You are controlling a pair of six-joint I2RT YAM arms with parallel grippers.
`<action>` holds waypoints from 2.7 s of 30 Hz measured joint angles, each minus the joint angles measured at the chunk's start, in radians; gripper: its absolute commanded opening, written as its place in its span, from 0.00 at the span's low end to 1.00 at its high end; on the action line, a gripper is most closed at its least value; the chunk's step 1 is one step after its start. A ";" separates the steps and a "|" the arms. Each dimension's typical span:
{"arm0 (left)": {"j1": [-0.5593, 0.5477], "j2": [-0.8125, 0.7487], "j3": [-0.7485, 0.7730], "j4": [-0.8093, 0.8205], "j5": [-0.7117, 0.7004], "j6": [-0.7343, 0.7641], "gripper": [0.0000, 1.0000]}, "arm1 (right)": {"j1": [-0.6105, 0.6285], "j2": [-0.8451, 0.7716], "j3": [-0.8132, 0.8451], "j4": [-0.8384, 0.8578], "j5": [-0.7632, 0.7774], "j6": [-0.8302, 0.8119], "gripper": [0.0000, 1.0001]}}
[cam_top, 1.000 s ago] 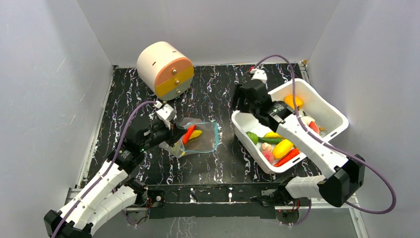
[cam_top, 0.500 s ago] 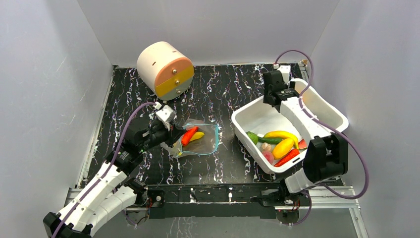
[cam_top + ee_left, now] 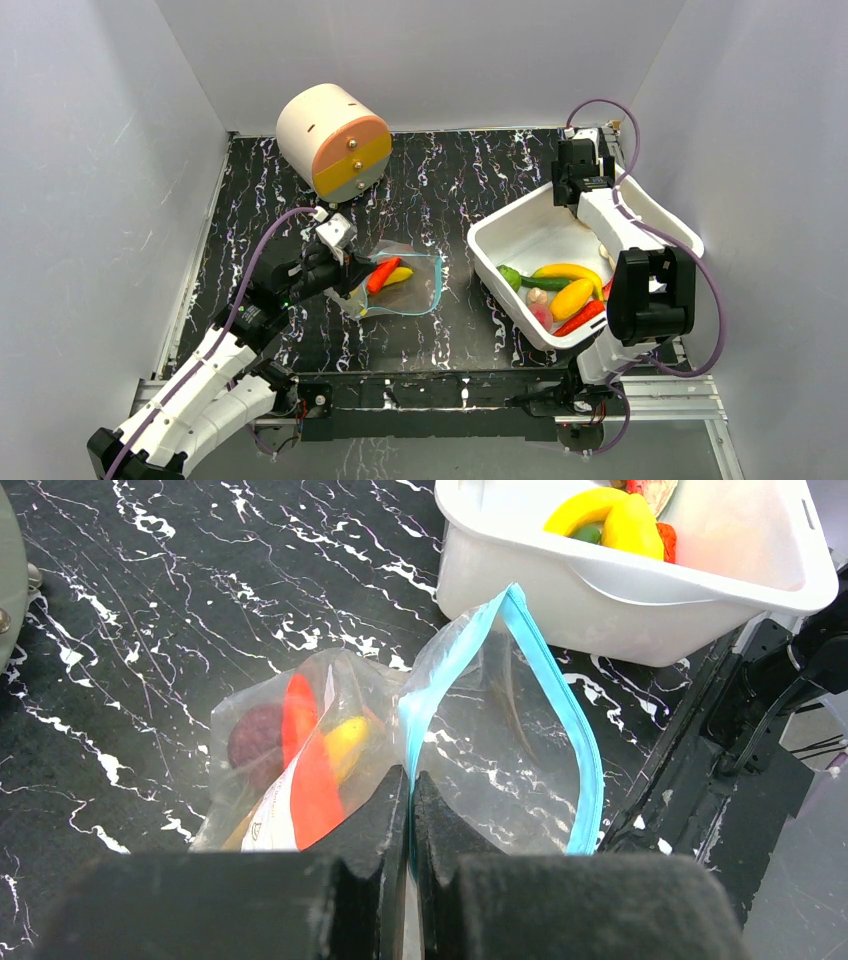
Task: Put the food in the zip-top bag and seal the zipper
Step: Pick up the fake vegetable from the bin.
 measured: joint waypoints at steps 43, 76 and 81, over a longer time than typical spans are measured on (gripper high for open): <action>0.000 -0.019 -0.002 -0.008 0.005 0.015 0.00 | -0.136 0.179 -0.051 0.188 -0.354 -0.306 0.79; 0.000 -0.036 -0.002 -0.008 0.005 0.016 0.00 | -0.135 0.048 -0.196 0.338 -0.380 -0.264 0.64; 0.000 -0.039 -0.002 -0.008 0.005 0.016 0.00 | -0.135 0.057 -0.196 0.359 -0.367 -0.263 0.63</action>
